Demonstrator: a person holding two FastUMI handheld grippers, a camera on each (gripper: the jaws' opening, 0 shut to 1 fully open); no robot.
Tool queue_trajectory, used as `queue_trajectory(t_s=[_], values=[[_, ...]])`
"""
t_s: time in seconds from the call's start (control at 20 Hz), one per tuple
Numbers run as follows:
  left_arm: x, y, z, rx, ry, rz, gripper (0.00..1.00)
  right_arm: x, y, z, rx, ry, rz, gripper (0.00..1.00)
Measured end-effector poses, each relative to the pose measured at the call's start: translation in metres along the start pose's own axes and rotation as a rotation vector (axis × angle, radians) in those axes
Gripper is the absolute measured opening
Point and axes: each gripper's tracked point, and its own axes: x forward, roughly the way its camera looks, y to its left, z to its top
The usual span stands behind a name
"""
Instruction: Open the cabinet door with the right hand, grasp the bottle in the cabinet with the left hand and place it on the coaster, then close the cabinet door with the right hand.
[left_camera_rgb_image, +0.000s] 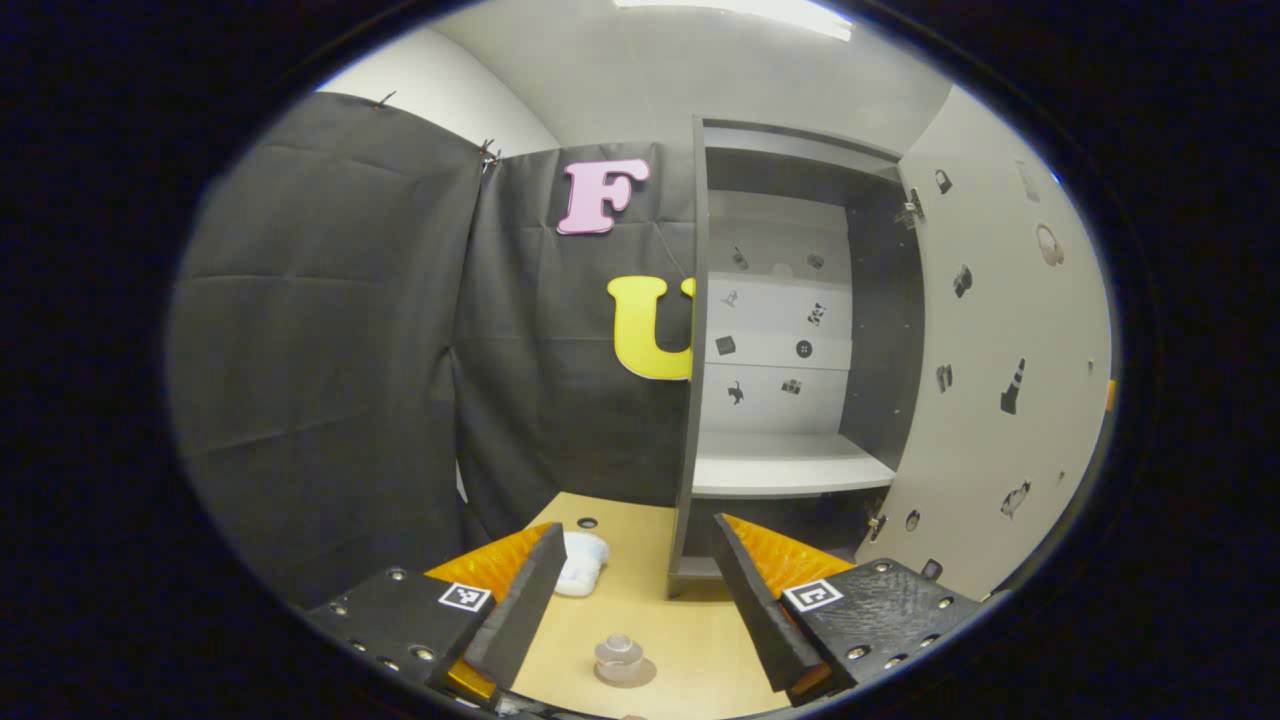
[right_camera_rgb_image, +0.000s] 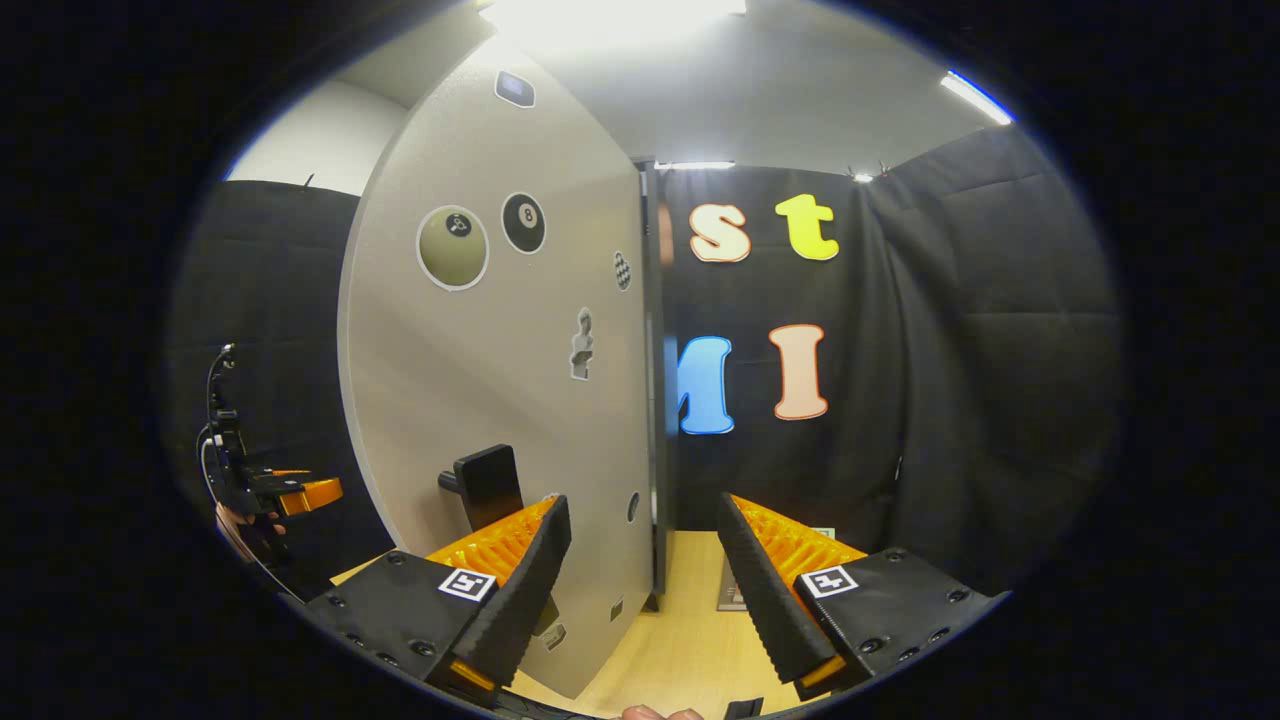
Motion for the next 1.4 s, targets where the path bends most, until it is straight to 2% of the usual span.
queue_trajectory(t_s=[0.2,0.55,0.75,0.9,1.1,1.15,1.2,1.25,1.3,1.4], values=[[0.007,0.022,0.004,-0.014,-0.012,-0.009,0.89,0.019,0.044,0.0,0.002,0.011,0.058,0.95],[0.026,0.071,0.003,-0.03,-0.025,-0.005,0.89,0.054,0.104,-0.007,0.003,0.022,0.107,0.95],[0.039,0.083,0.001,-0.033,-0.021,-0.038,0.89,0.078,0.145,-0.012,-0.018,0.023,0.134,0.95],[0.046,0.094,0.002,-0.045,-0.02,-0.046,0.89,0.1,0.176,-0.024,0.001,0.053,0.166,0.95],[0.047,0.093,-0.005,-0.064,-0.008,-0.097,0.89,0.118,0.217,-0.031,0.049,0.073,0.214,0.95],[0.049,0.092,-0.005,-0.061,-0.007,-0.105,0.89,0.12,0.224,-0.029,0.055,0.073,0.217,0.95],[0.049,0.092,-0.005,-0.058,-0.007,-0.112,0.89,0.121,0.229,-0.026,0.058,0.074,0.222,0.9],[0.051,0.091,-0.005,-0.058,-0.008,-0.119,0.89,0.122,0.231,-0.023,0.057,0.07,0.225,0.9],[0.051,0.089,-0.005,-0.06,-0.012,-0.126,0.89,0.124,0.23,-0.02,0.055,0.063,0.224,0.95],[0.053,0.088,-0.006,-0.064,-0.01,-0.139,0.89,0.119,0.221,-0.015,0.049,0.051,0.21,0.95]])
